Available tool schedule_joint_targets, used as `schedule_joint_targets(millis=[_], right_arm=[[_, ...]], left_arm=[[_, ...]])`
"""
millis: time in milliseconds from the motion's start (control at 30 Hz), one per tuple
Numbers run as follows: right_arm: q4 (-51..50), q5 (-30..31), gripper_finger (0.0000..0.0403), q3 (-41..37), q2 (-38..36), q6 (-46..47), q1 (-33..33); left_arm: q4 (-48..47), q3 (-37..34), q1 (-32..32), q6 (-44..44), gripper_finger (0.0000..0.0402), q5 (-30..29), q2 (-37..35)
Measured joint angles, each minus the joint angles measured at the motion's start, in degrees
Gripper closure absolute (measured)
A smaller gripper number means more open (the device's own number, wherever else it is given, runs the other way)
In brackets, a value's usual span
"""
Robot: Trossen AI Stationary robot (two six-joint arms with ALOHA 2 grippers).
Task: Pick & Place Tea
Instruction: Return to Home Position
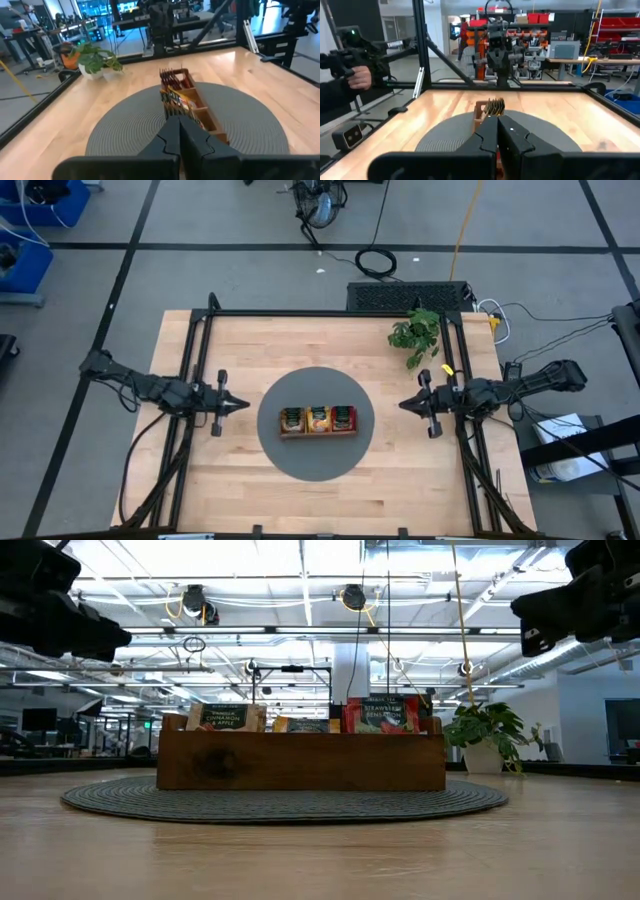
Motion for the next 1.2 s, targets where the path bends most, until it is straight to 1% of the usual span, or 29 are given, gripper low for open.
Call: schedule_joint_targets(millis=[133, 267, 433, 533, 667, 867, 1200], right_arm=[[1.5, -0.1, 0.0403, 0.0, 0.0, 0.0, 0.0], [1.5, -0.1, 0.0403, 0.0, 0.0, -0.3, 0.0], [0.8, 0.0, 0.0403, 0.0, 0.0, -3.9, 0.0], [1.3, 0.0, 0.0403, 0.0, 0.0, -3.7, 0.0], [1.2, 0.0, 0.0403, 0.0, 0.0, -2.4, 0.0], [1.2, 0.0, 0.0403, 0.0, 0.0, -3.1, 0.0], [1.2, 0.0, 0.0403, 0.0, 0.0, -3.1, 0.0]], left_arm=[[0.0, 0.0, 0.2, -0.1, 0.0394, 0.3, 0.7], [0.0, 0.0, 0.2, -0.4, 0.0398, 0.5, 1.1], [0.0, 0.0, 0.2, -2.6, 0.0387, 0.3, 1.5], [0.0, -0.1, 0.2, -2.8, 0.0383, 0.1, 1.4], [0.1, -0.1, 0.2, -3.1, 0.0388, 0.0, 1.4], [1.2, -0.2, 0.2, -3.1, 0.0398, -0.1, 1.4], [2.4, -0.3, 0.2, -3.1, 0.0353, -0.1, 1.4]])
